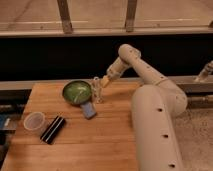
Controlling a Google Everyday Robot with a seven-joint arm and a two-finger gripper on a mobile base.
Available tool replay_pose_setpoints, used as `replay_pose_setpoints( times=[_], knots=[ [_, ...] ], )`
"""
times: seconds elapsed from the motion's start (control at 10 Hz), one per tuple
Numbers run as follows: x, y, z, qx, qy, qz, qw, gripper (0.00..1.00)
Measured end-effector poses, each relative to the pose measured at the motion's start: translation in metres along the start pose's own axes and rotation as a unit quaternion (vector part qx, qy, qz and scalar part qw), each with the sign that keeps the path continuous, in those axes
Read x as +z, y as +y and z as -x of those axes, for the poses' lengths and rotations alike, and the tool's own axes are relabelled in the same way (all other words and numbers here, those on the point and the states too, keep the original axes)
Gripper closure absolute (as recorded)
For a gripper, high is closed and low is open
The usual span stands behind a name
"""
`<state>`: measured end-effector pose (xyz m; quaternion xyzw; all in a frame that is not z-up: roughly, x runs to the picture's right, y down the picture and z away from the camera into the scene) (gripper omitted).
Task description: Knock the bottle over
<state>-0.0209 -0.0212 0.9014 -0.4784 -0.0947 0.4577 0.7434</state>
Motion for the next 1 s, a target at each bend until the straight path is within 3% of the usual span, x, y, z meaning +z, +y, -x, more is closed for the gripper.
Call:
replay_pose_setpoints(
  times=[0.2,0.4,0.5,0.6,0.8,1.0],
  knots=[
    [0.013,0.028,0.002,-0.021,0.014,0.03,0.9992,1.0],
    [0.016,0.048,-0.007,-0.032,0.026,0.037,0.9984,1.0],
    [0.01,0.057,-0.015,-0.038,0.028,0.027,0.9985,1.0],
    [0.0,0.06,-0.022,-0.038,0.026,0.002,0.999,1.0],
    [-0.013,0.053,-0.03,-0.02,0.013,-0.032,0.9992,0.98],
    [-0.015,0.052,-0.03,-0.016,0.01,-0.041,0.999,0.98]
  ],
)
